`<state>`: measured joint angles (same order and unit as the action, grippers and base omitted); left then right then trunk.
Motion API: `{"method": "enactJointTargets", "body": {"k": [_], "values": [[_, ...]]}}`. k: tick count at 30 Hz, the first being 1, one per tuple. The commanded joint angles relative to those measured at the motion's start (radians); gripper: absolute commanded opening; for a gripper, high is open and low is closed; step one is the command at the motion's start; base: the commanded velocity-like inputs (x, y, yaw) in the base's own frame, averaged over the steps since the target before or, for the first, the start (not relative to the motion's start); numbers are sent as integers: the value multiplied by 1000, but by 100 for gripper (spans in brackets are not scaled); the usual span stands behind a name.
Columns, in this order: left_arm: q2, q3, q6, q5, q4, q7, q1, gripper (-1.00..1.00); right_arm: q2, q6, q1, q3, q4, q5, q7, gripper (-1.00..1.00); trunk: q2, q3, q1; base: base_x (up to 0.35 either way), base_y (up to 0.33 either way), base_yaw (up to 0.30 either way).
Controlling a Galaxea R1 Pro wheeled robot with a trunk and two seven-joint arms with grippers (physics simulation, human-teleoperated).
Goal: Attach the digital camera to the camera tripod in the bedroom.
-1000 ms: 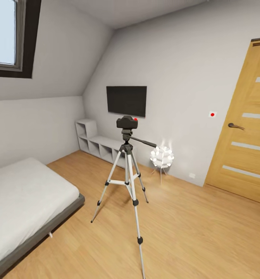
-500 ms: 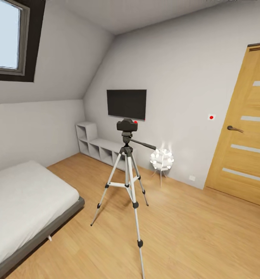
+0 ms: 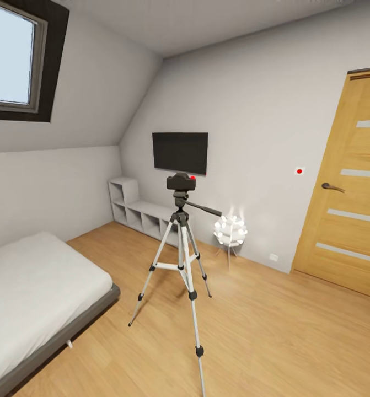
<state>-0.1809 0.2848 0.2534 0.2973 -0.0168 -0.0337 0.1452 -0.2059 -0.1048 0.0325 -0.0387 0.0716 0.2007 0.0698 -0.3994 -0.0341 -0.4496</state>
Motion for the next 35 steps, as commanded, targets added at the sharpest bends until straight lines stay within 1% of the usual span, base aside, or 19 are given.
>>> {"method": "enactJointTargets", "body": {"k": [1, 7, 8, 9, 11, 14, 18, 24, 33, 34, 35], "values": [[1, 8, 2, 9, -2, -2, -1, 100, 0, -7, 1, -4, 4, 8, 0, 100, -1, -1, 0, 0, 0, 0], [7, 7, -39, 10, -4, 4, -2, 100, 5, -14, -1, 0, 3, 10, 1, 100, -1, -11, 0, 0, 0, 0], [8, 7, -44, 11, -4, 5, -2, 100, 8, -14, -1, 1, 3, 10, 0, 100, -1, -12, 0, 0, 0, 0], [9, 7, -52, 11, -4, 6, -2, 100, 20, -15, -2, 1, 3, 10, 0, 100, -1, -13, 0, 0, 0, 0], [10, 7, -57, 11, -4, 6, -2, 100, 32, -16, -2, 0, 2, 10, 1, 100, -1, -14, 0, 0, 0, 0], [12, 7, -62, 10, -4, 5, -2, 100, 45, -17, -2, 0, 2, 10, 1, 100, -1, -15, 0, 0, 0, 0], [30, 9, -80, 10, -5, 2, -3, 100, 57, -21, -2, 0, 0, 9, 0, 100, -1, -16, 0, 0, 0, 0], [50, 10, -122, 10, -5, 2, -3, 100, 61, -29, -2, -3, -3, 9, 0, 100, -1, -16, 0, 0, 0, 0], [69, 9, -140, 9, -6, 1, -3, 100, 62, -31, -2, -2, -4, 9, 0, 100, -1, -16, 0, 0, 0, 0], [76, 9, -141, 9, -6, 1, -3, 100, 62, -32, -2, -2, -4, 9, -1, 100, -1, -16, 0, 0, 0, 0], [88, 9, -145, 9, -6, 1, -3, 100, 62, -32, -2, -2, -4, 9, 0, 100, -1, -16, 0, 0, 0, 0]]}}
